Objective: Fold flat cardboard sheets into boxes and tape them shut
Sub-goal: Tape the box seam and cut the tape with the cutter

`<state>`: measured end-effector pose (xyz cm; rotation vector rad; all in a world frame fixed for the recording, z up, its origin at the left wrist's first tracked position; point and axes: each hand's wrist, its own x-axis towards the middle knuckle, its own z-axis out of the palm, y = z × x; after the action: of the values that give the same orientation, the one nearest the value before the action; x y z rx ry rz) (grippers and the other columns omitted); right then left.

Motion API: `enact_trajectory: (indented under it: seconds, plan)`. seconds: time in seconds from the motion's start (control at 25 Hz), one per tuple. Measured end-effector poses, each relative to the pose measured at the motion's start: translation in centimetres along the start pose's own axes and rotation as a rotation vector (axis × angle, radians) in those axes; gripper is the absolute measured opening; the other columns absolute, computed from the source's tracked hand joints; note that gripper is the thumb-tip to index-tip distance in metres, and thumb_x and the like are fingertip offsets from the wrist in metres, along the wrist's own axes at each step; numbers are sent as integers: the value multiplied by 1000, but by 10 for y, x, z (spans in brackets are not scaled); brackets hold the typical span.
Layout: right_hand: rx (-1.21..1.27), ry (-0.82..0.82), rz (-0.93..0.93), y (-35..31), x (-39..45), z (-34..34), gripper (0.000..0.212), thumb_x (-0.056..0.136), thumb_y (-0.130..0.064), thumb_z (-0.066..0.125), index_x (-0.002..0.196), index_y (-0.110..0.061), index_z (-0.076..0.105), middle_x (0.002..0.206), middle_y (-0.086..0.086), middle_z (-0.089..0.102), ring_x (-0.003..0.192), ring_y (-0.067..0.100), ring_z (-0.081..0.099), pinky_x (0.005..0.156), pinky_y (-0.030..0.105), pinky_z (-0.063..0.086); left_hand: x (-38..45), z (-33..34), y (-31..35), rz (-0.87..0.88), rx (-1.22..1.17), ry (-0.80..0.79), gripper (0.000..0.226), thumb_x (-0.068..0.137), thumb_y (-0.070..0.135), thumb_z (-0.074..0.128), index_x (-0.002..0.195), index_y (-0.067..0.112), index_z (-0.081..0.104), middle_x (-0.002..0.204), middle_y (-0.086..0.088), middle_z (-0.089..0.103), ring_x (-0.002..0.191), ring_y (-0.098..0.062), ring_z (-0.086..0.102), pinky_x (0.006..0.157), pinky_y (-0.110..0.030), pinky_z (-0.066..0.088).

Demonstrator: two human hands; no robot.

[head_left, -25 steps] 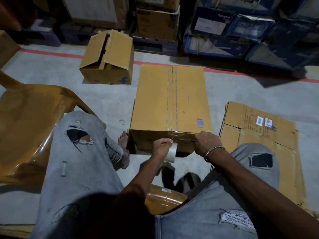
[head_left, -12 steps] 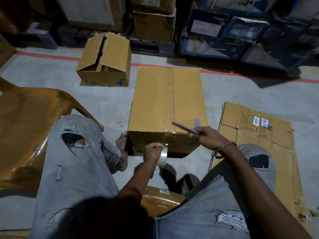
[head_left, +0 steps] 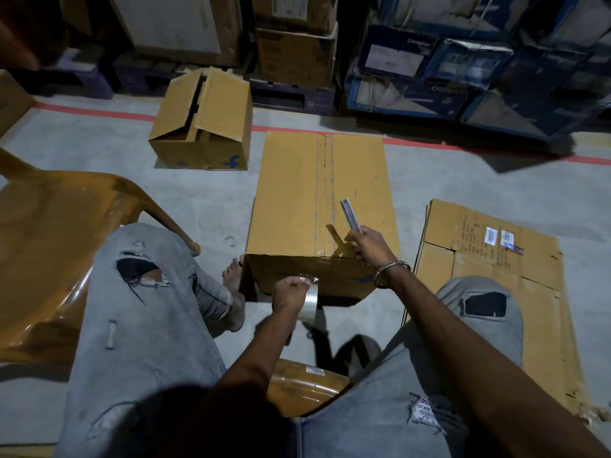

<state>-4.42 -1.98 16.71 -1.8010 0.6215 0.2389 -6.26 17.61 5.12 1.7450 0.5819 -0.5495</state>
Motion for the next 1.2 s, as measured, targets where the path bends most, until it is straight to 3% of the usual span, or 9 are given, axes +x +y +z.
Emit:
enact_trajectory:
  seconds: [0.12, 0.2, 0.32, 0.48, 0.6, 0.8, 1.0, 1.12, 1.2]
  plan:
    - [-391, 41, -121, 20, 8, 12, 53, 81, -63, 75, 98, -16, 56, 84, 1, 65, 71, 19, 58, 65, 34, 46, 0, -1, 3, 6, -18, 9, 5, 91, 22, 77, 87, 23, 75, 97, 0, 74, 97, -22, 67, 82, -27, 47]
    - [-698, 100, -184, 25, 10, 15, 71, 71, -80, 73, 101, -19, 50, 82, -2, 62, 73, 19, 59, 65, 36, 51, 1, -1, 3, -3, -18, 16, 3, 91, 23, 78, 90, 23, 76, 99, 1, 74, 99, -23, 67, 82, -28, 48]
    - [-926, 153, -238, 28, 14, 15, 76, 66, -85, 71, 101, -22, 49, 80, 0, 63, 75, 24, 62, 63, 37, 53, 2, -2, 1, -21, -12, 4, 7, 92, 23, 77, 98, 20, 77, 100, 2, 73, 101, -22, 66, 83, -28, 47]
    - [-1107, 144, -288, 34, 20, 19, 68, 76, -80, 67, 107, -20, 60, 91, 6, 71, 87, 28, 67, 67, 36, 52, 1, -1, -1, -33, -4, -1, 9, 92, 24, 77, 100, 19, 77, 104, 1, 73, 102, -23, 66, 84, -28, 48]
    - [-1116, 108, -243, 30, 22, 18, 74, 71, -82, 71, 110, -19, 62, 95, 6, 71, 88, 29, 65, 68, 35, 49, -1, -2, 0, -45, 3, -3, 6, 93, 23, 77, 98, 21, 76, 103, 2, 73, 102, -23, 65, 87, -32, 51]
    - [-1104, 200, -231, 29, 16, 27, 89, 59, -102, 51, 97, -23, 62, 83, 5, 66, 78, 30, 64, 63, 32, 46, -7, -4, 7, -40, -5, -4, 4, 92, 23, 77, 94, 19, 76, 95, 2, 72, 99, -28, 67, 93, -40, 56]
    - [-1119, 83, -189, 26, 21, 22, 81, 67, -87, 67, 109, -18, 59, 98, 6, 70, 90, 30, 66, 71, 36, 51, -26, -10, 30, 8, -4, -27, 7, 93, 21, 76, 98, 18, 78, 99, 2, 74, 103, -28, 69, 93, -43, 57]
    - [-763, 154, -83, 15, 27, 12, 69, 81, -81, 61, 105, -17, 56, 92, 7, 66, 84, 32, 64, 70, 39, 54, -37, -18, 67, 57, 72, -96, 4, 92, 22, 75, 93, 21, 78, 102, -1, 75, 103, -30, 69, 91, -43, 57]
    - [-612, 269, -111, 9, 37, 2, 47, 101, -57, 51, 113, -12, 52, 102, 13, 66, 87, 35, 63, 70, 39, 52, -44, -29, 97, 99, 126, -173, 3, 92, 23, 76, 92, 21, 78, 107, 0, 75, 100, -28, 70, 86, -40, 58]
